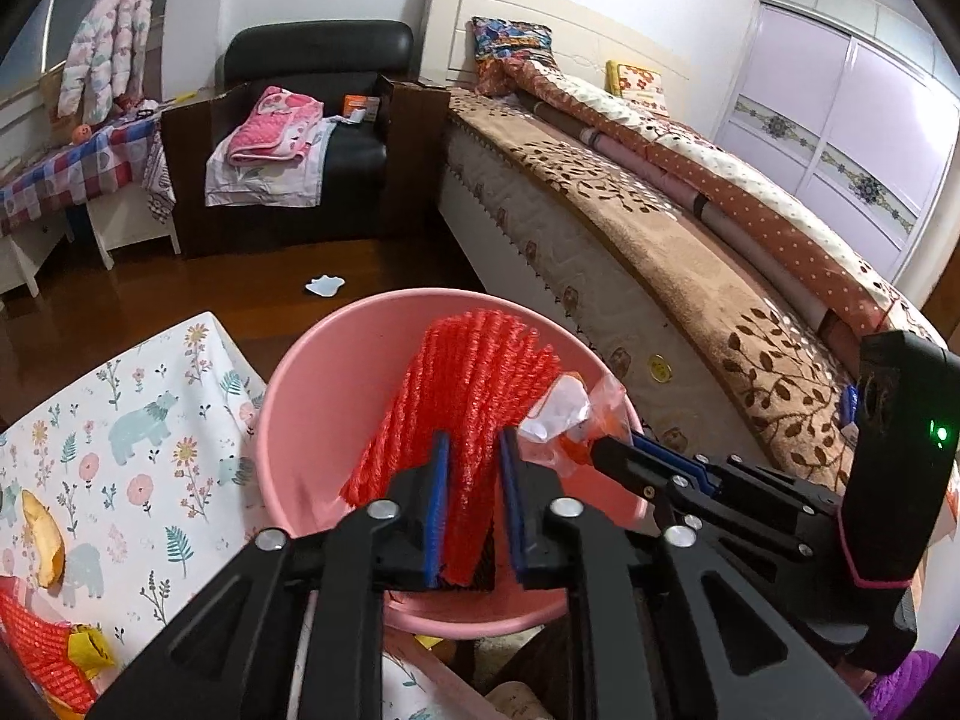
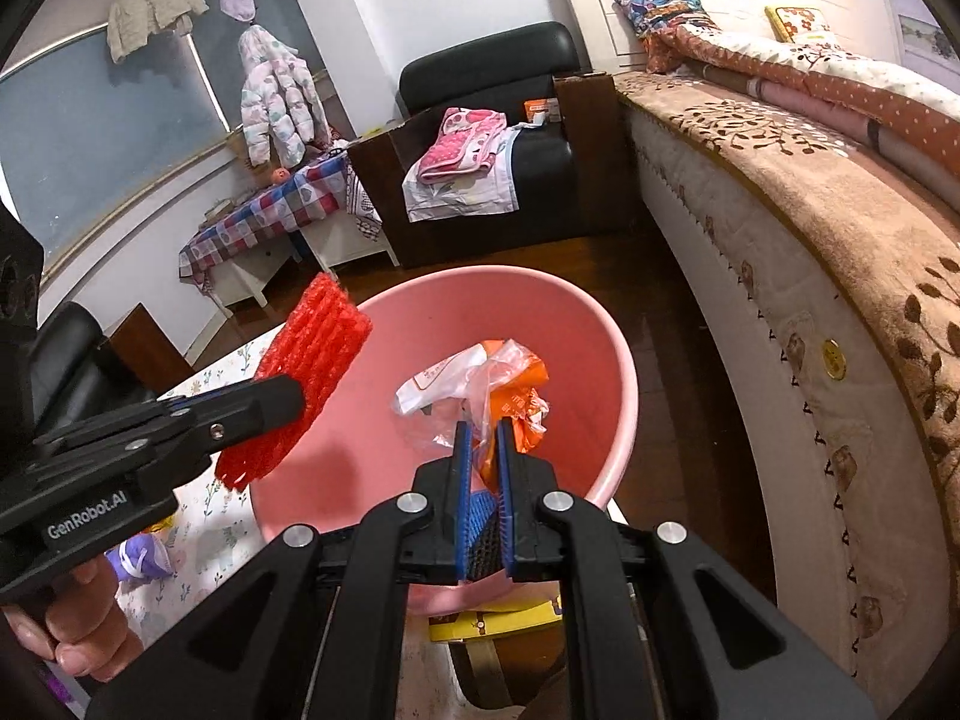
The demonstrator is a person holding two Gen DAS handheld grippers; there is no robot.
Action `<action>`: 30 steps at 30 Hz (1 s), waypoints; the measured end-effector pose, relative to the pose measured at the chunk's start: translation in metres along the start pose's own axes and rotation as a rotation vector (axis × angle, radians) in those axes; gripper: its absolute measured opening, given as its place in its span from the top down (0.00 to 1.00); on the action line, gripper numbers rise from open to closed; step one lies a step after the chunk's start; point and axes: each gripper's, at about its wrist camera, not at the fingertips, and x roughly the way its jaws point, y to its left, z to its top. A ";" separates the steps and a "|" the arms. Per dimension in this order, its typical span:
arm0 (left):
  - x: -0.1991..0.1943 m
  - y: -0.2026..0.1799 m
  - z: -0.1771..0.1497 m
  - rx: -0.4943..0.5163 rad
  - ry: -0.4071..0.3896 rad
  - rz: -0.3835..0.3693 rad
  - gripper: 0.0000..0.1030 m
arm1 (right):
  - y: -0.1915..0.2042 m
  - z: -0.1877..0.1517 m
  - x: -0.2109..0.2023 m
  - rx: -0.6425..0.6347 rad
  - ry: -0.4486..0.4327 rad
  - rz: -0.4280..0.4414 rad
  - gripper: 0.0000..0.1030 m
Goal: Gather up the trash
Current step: 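Carry the net and plastic bag over the pink bucket and open both tools, then move both open tools back from the bucket to the table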
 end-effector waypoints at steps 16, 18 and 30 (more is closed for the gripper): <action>-0.023 0.016 -0.004 -0.068 -0.020 0.023 0.55 | 0.014 0.000 -0.008 -0.021 0.001 0.032 0.68; -0.031 0.019 -0.006 -0.076 -0.028 0.025 0.55 | 0.018 0.000 -0.011 -0.029 -0.006 0.037 0.68; -0.082 0.042 -0.030 -0.105 -0.076 0.079 0.55 | 0.053 -0.009 -0.030 -0.087 -0.029 0.080 0.68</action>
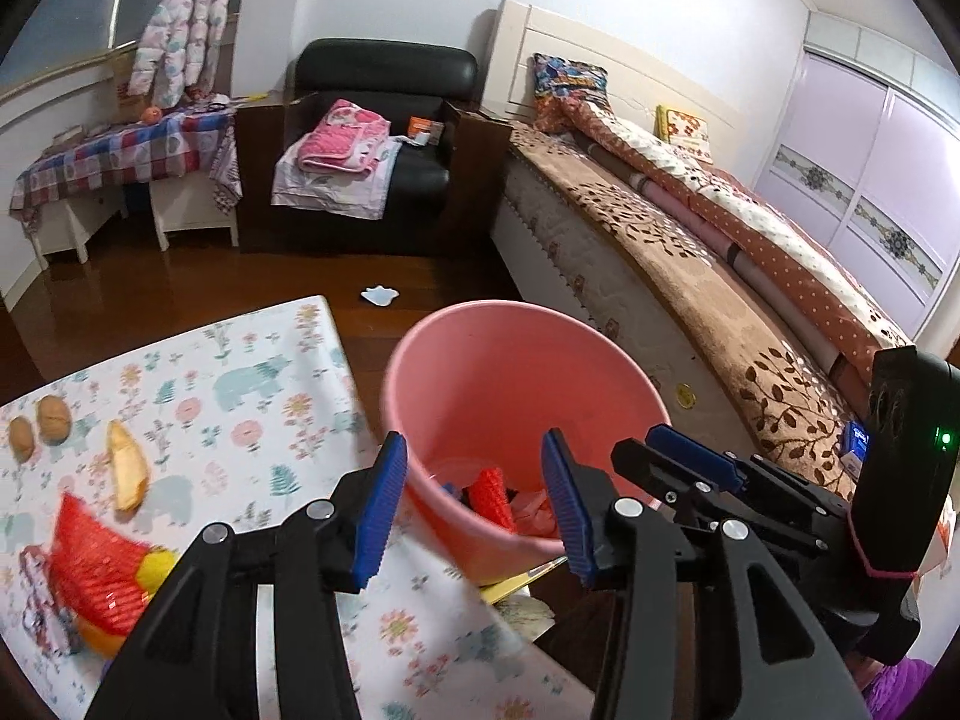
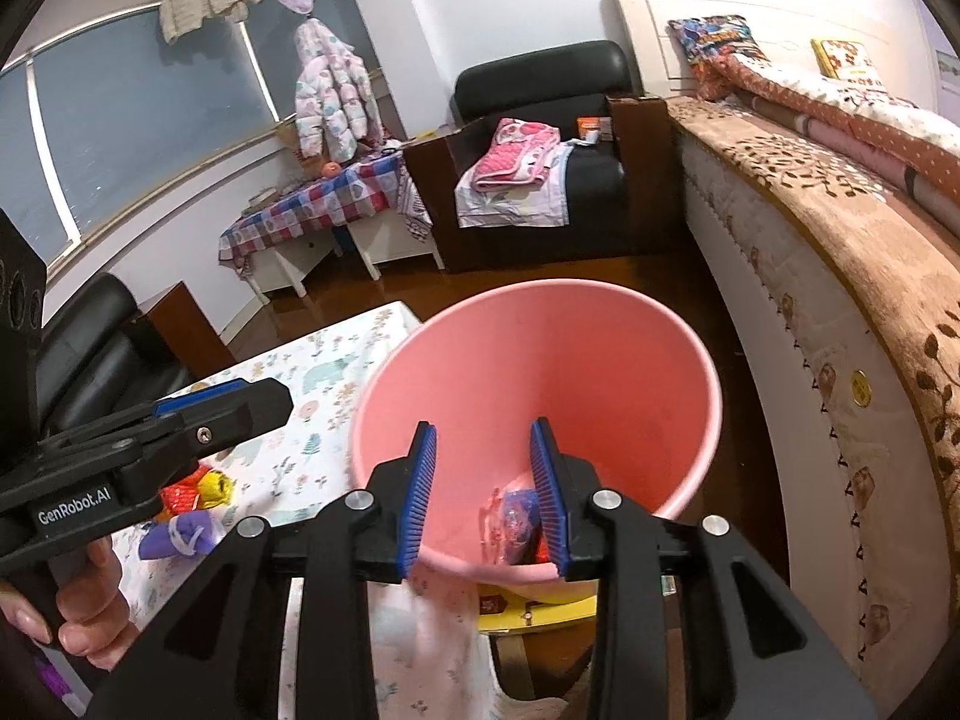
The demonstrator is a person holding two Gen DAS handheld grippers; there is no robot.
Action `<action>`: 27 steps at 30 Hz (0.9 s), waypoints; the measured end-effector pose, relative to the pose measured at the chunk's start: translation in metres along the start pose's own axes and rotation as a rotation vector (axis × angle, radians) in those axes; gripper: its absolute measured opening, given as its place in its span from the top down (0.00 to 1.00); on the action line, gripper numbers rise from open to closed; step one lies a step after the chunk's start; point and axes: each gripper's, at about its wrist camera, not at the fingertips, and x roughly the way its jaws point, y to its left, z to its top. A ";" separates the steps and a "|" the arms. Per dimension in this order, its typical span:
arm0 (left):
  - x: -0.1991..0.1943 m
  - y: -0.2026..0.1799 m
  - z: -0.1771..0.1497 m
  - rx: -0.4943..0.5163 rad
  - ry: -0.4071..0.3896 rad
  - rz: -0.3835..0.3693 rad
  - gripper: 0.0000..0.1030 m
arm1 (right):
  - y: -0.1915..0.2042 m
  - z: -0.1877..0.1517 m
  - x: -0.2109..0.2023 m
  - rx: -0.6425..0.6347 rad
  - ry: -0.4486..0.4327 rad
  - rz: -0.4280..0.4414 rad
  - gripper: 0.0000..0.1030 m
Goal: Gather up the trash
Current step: 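Move both open tools back from the bucket to the table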
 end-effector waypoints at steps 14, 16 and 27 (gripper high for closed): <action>-0.065 0.061 -0.036 -0.063 -0.038 0.131 0.55 | 0.066 -0.022 0.002 -0.121 0.041 0.104 0.68; -0.073 0.071 -0.042 -0.081 -0.041 0.152 0.55 | 0.076 -0.026 0.004 -0.137 0.050 0.121 0.68; -0.117 0.121 -0.083 -0.176 -0.048 0.318 0.55 | 0.110 -0.043 0.012 -0.212 0.106 0.173 0.68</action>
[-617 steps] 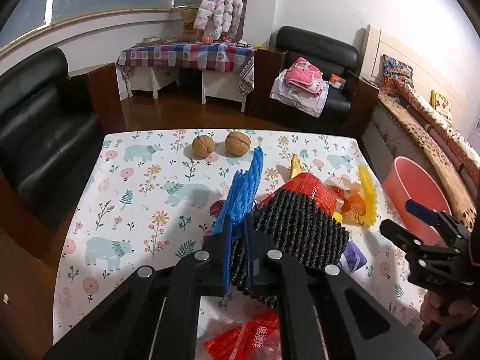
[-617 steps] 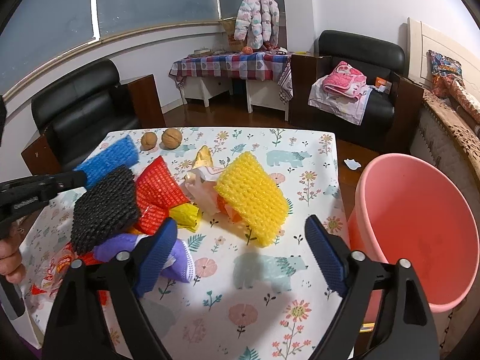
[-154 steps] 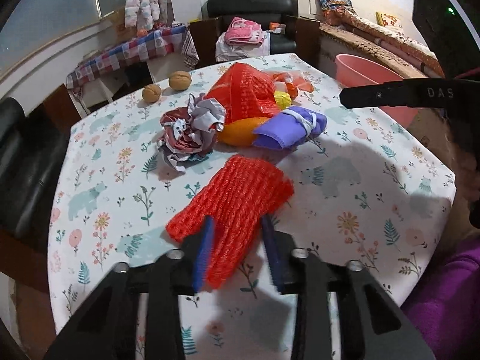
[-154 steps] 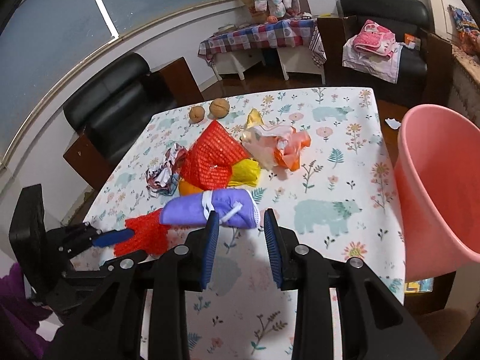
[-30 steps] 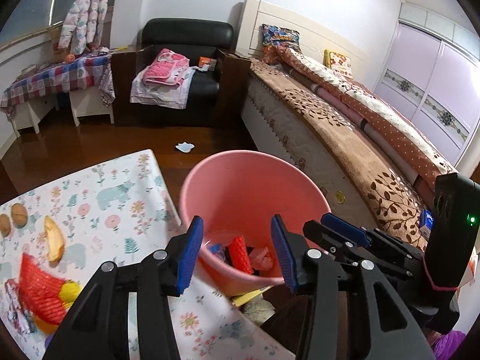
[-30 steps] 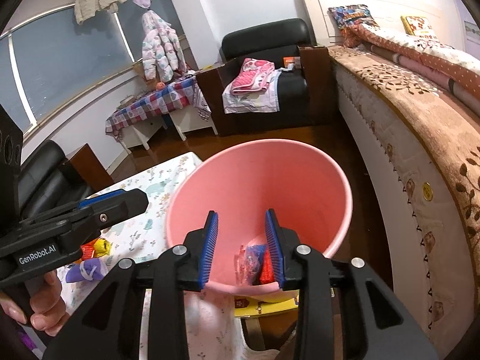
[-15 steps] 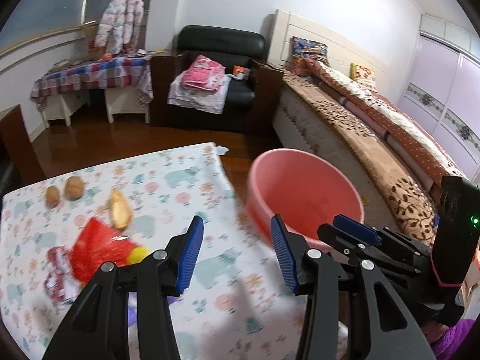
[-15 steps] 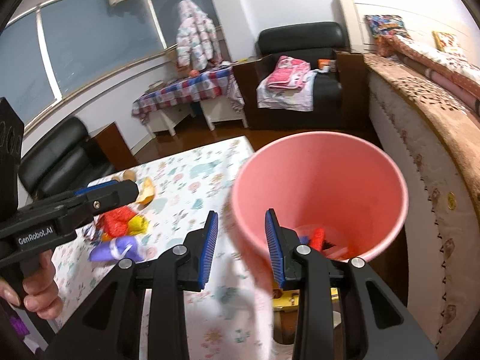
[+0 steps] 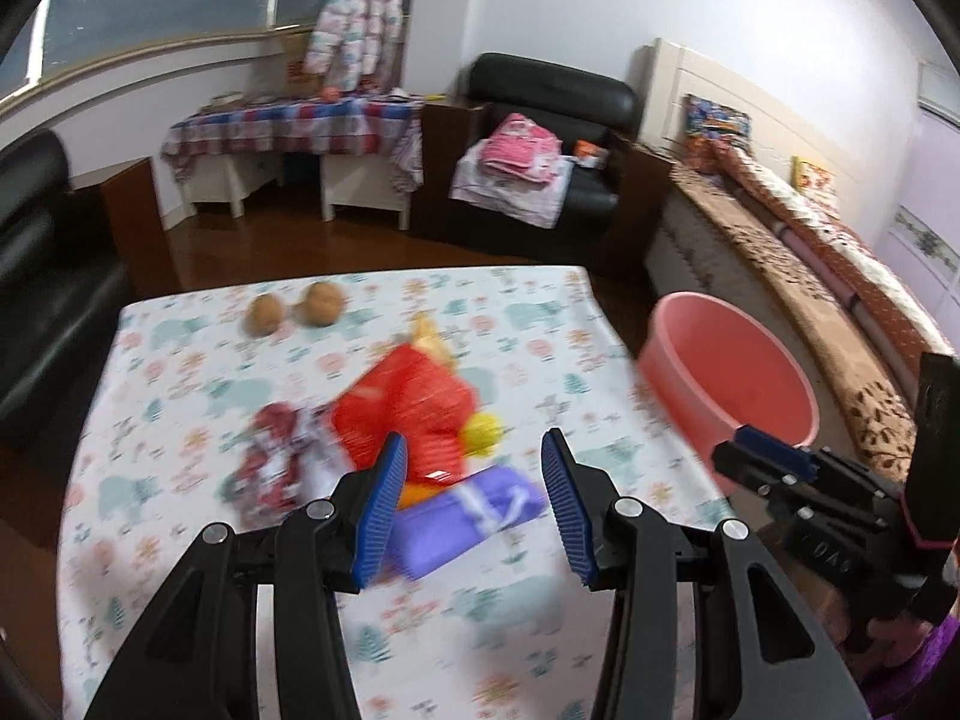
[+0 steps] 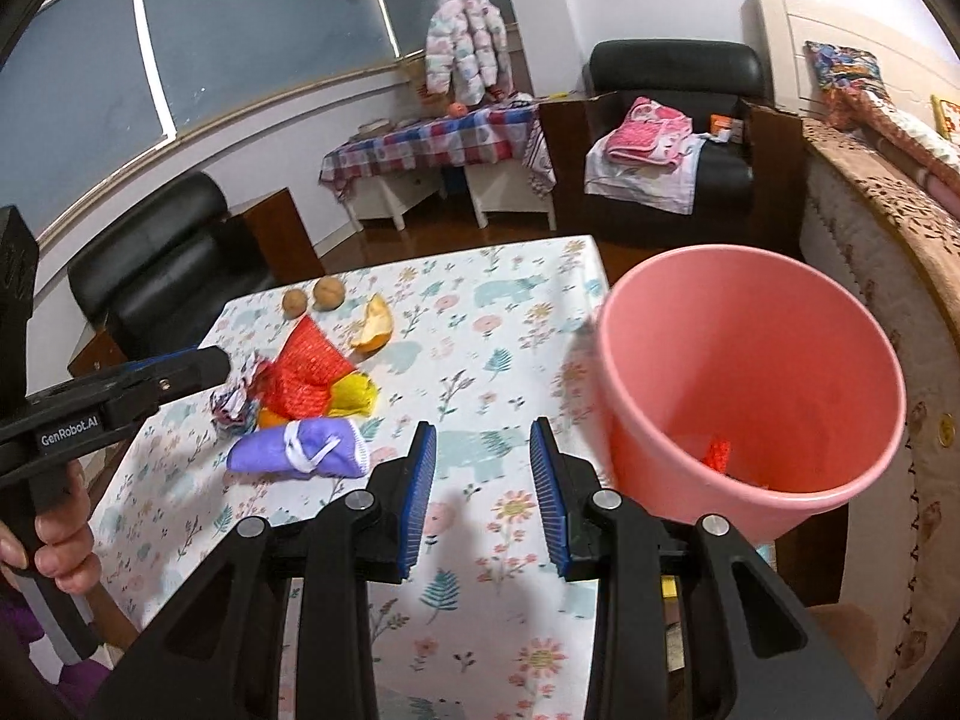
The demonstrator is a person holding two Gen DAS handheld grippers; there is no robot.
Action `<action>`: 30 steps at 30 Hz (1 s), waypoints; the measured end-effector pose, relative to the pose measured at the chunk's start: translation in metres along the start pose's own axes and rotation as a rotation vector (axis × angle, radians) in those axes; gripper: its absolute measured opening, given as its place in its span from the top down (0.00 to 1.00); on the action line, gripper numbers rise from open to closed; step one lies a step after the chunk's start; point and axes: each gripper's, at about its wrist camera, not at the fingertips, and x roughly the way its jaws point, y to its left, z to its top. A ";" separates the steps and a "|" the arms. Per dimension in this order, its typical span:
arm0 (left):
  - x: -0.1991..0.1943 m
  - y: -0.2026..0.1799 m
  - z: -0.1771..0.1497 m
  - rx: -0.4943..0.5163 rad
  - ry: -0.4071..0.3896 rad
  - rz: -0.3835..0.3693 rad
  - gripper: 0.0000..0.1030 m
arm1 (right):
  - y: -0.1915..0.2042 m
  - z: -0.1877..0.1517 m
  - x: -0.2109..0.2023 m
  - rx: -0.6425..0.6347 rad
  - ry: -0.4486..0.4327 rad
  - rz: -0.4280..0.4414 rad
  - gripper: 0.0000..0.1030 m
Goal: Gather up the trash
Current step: 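Move both open tools back from the bucket to the table, then close the left tool on the crumpled red-and-white cloth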
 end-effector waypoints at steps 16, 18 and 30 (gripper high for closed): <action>0.000 0.055 -0.021 -0.057 0.015 0.120 0.55 | 0.028 -0.002 0.020 -0.070 0.061 0.029 0.68; 0.005 0.058 -0.019 -0.056 0.019 0.136 0.55 | 0.029 -0.002 0.020 -0.074 0.064 0.025 0.68; 0.042 0.087 -0.020 -0.113 0.060 0.187 0.57 | 0.034 0.001 0.031 -0.085 0.082 0.023 0.68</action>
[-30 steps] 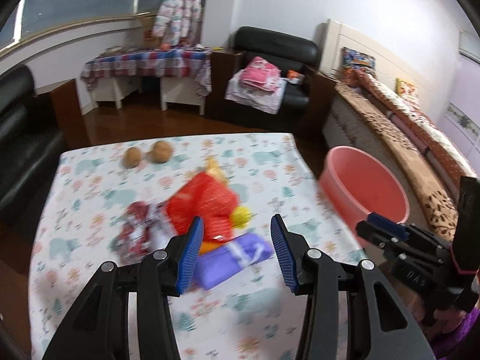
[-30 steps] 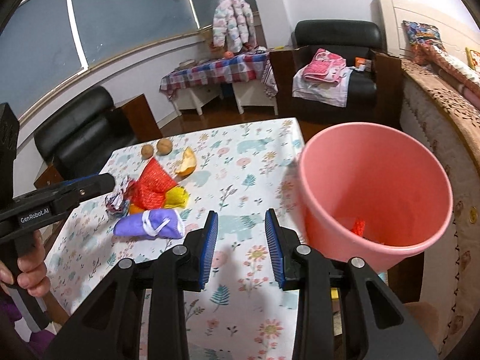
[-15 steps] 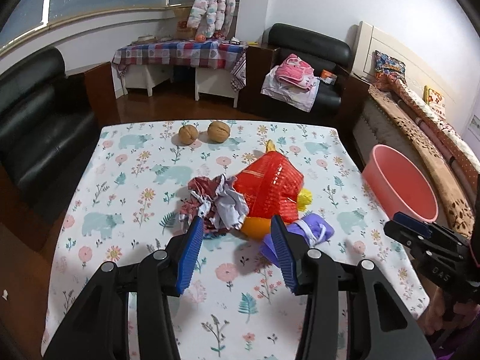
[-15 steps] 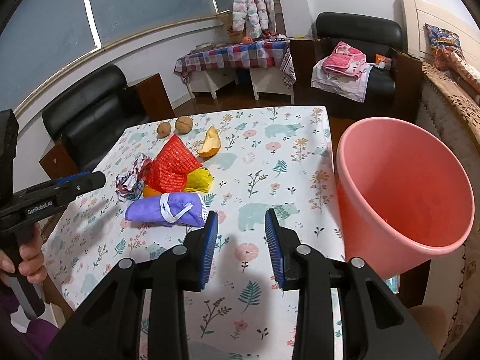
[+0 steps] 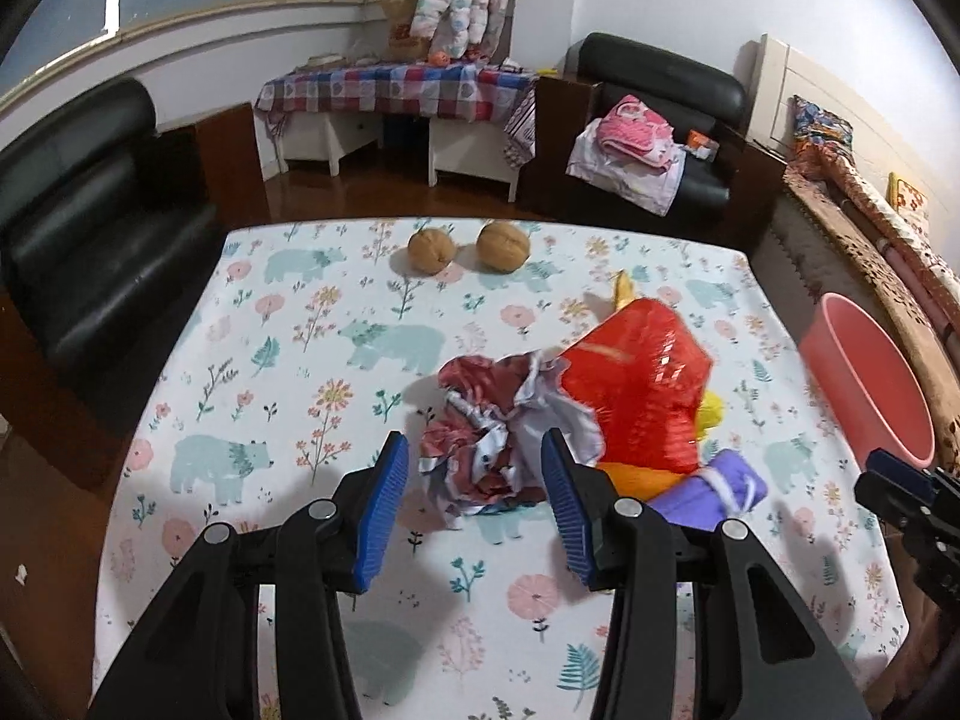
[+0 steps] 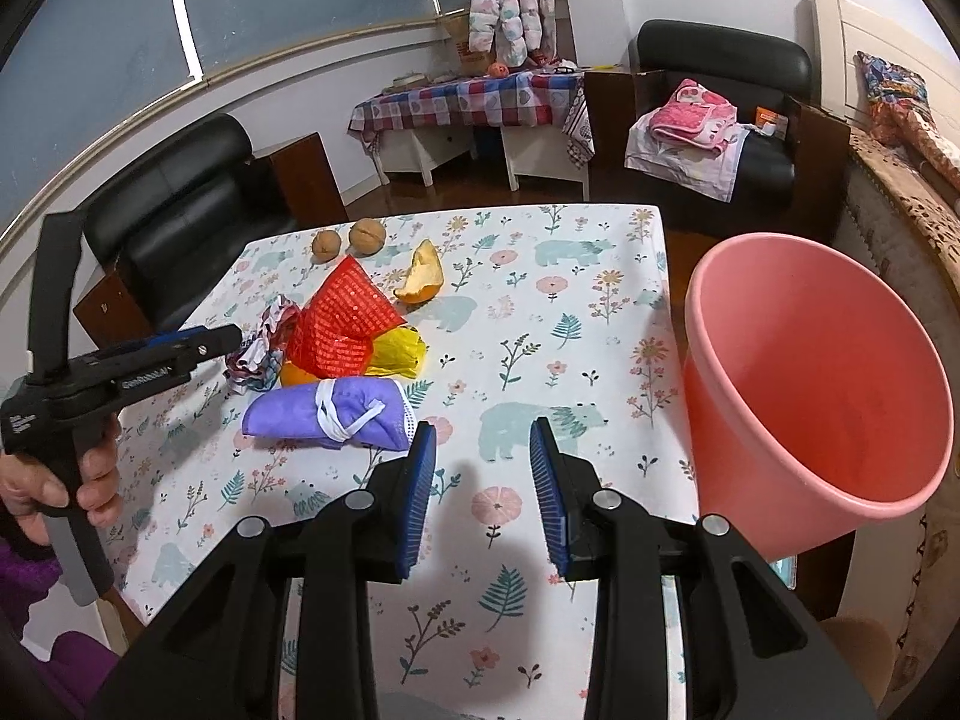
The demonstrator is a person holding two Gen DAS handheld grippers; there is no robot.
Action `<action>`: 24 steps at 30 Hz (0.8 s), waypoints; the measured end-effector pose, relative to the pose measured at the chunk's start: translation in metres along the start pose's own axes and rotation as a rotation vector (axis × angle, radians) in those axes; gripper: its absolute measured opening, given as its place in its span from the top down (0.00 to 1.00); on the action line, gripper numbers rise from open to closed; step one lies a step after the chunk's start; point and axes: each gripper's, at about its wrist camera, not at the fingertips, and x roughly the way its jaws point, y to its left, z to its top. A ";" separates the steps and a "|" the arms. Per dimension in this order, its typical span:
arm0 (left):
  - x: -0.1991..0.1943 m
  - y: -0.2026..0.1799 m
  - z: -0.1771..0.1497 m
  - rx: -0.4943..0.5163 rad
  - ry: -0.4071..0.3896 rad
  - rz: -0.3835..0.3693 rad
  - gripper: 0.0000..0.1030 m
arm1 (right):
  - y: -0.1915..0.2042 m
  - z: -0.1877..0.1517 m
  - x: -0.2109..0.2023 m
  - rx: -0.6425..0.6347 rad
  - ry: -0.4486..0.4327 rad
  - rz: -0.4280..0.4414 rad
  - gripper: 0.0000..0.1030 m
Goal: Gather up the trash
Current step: 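Close the left tool on the crumpled red-and-white cloth, then grasp the red mesh bag with the right tool while the left tool holds the cloth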
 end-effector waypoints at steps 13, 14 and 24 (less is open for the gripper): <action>0.010 0.018 -0.009 -0.045 0.015 -0.030 0.90 | 0.021 0.040 0.028 0.034 0.007 0.181 0.66; 0.009 0.021 -0.010 -0.057 0.015 -0.034 0.90 | 0.025 0.047 0.034 0.033 0.014 0.202 0.61; 0.008 0.033 -0.011 -0.098 0.028 -0.065 0.90 | 0.048 0.096 0.088 -0.037 0.089 0.294 0.48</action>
